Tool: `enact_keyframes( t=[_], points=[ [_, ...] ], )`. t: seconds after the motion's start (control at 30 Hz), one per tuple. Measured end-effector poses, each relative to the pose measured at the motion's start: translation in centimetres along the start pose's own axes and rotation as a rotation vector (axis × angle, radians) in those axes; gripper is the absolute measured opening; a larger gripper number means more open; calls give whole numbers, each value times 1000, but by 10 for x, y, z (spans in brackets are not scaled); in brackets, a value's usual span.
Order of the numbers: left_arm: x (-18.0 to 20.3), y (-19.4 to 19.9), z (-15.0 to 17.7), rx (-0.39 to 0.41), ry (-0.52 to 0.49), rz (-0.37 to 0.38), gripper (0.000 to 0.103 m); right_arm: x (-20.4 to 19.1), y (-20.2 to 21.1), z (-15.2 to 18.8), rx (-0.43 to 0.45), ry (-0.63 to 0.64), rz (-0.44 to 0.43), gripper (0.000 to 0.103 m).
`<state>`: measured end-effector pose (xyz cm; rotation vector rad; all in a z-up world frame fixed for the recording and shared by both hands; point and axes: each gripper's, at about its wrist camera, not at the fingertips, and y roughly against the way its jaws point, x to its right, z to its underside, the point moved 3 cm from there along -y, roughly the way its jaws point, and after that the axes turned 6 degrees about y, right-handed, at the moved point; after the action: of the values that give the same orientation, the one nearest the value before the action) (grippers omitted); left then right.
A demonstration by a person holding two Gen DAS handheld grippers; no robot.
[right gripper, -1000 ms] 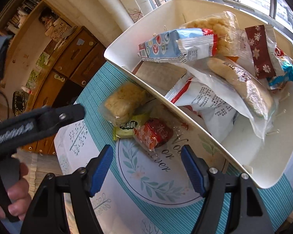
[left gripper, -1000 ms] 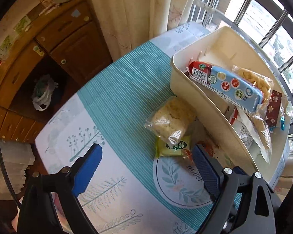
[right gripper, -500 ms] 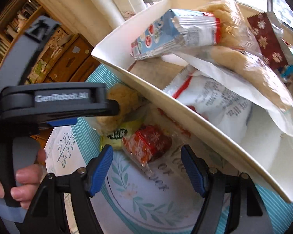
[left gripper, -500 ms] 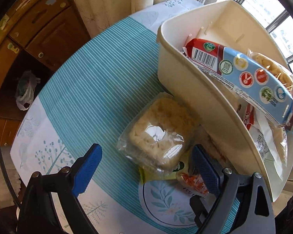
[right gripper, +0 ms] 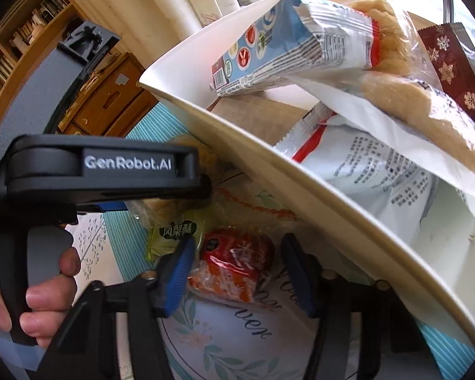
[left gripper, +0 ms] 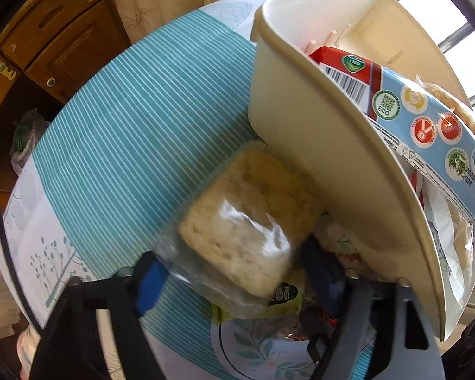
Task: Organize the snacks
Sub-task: 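Reach the left gripper to the clear bag of crumbly cake while the right reaches the red candy, then close the left gripper on the cake bag while the right grasps the red candy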
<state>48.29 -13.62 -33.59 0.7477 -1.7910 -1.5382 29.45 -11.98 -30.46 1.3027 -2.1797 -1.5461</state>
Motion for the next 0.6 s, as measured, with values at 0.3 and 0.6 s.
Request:
enact_keyframes(
  t=[0.3, 0.6],
  points=[
    [-16, 6, 6, 29, 29, 51, 47, 3, 2, -2, -20, 34, -18, 52],
    [-44, 22, 26, 35, 127, 57, 47, -4, -1, -3, -101, 52, -6, 52]
  ],
)
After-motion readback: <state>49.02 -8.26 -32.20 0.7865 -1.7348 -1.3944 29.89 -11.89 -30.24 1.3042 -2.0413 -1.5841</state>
